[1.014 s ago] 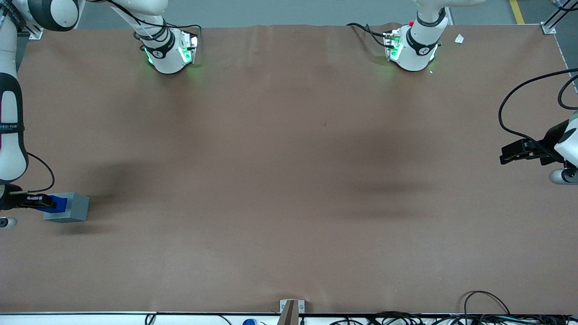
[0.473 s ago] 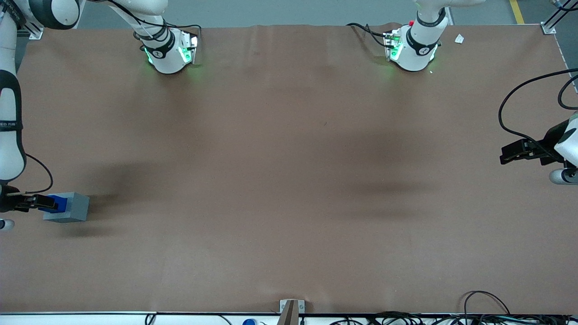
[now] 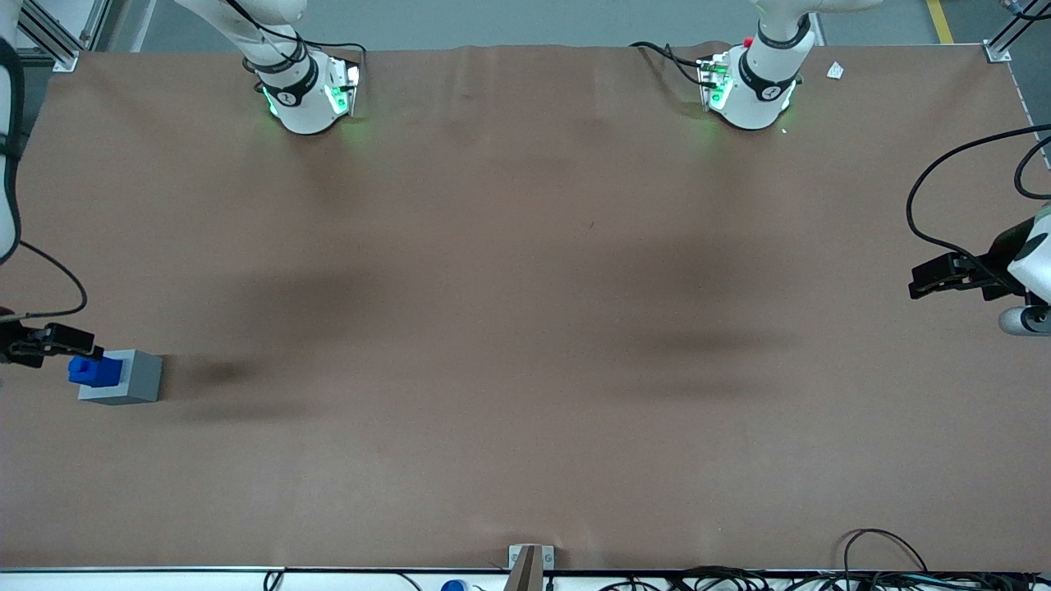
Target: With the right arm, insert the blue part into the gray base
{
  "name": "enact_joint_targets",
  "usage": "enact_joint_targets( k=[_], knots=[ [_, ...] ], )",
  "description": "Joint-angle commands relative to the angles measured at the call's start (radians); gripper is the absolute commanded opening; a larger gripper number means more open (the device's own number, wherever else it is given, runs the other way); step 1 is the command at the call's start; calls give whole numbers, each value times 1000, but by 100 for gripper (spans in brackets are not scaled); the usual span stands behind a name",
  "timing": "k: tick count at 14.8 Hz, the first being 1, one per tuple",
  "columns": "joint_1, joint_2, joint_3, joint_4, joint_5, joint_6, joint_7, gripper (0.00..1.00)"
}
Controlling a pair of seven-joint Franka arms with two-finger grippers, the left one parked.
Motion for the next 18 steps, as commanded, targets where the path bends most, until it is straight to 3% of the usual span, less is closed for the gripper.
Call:
enact_joint_targets(
  k=[1,6,13,18],
  knots=[
    [62,-160,-4,-140,8,-2,76,100],
    [168,-304,-5,-198,-10,-77,256,100],
    [174,-495,-4,-332,-51,-101,302,100],
    [199,-473,-2,-180,-65,-229,345,100]
  ],
)
